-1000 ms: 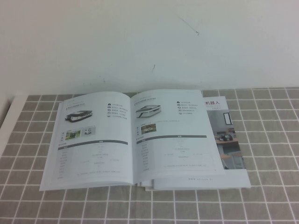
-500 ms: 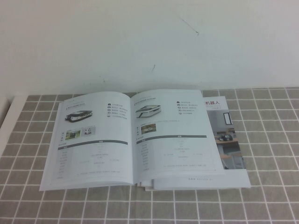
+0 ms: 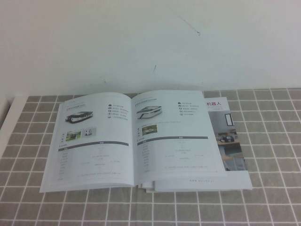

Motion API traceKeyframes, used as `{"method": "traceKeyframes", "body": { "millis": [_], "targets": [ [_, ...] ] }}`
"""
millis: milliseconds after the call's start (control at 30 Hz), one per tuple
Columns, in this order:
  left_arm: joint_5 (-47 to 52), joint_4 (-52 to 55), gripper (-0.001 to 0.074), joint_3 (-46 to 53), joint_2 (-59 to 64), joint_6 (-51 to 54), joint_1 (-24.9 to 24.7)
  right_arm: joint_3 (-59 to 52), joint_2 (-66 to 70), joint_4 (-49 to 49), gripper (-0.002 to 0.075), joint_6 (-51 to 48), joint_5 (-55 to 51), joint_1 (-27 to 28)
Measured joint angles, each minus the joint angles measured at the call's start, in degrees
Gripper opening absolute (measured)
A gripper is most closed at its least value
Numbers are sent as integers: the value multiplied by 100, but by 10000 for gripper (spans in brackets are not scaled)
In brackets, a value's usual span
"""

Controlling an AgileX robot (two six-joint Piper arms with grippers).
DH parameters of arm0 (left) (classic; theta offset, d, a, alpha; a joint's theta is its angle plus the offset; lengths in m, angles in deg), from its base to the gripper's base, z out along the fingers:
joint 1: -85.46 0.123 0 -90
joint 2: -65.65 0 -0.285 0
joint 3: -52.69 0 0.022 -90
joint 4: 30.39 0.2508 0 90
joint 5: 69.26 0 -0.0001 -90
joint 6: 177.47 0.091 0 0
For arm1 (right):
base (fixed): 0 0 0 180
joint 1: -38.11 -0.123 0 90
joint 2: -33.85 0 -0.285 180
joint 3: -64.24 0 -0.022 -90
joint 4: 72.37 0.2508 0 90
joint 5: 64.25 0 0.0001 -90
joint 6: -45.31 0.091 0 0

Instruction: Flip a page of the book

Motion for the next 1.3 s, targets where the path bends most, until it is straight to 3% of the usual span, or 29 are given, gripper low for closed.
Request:
{"method": "traceKeyframes", "body": {
  "millis": [400,533,733,967,1167,1300],
  "targets": [
    [-249,-161,-3,33,0,0,0,-34,0,92,82,0,495,0],
    [-929,-529,-3,48,0,0,0,-34,0,231,82,0,1160,0],
    [-2224,-1025,-3,48,0,0,0,-34,0,1255,80,0,1948,0],
    [-2520,-1067,-3,48,0,114,0,-34,0,1619,79,-60,2301,0],
    [-2985,-1114,-3,48,0,-27,0,-34,0,1633,79,-18,3570,0],
    [-4344,-1140,-3,48,0,-1160,0,-34,0,1150,78,110,4833,0]
  ]
}}
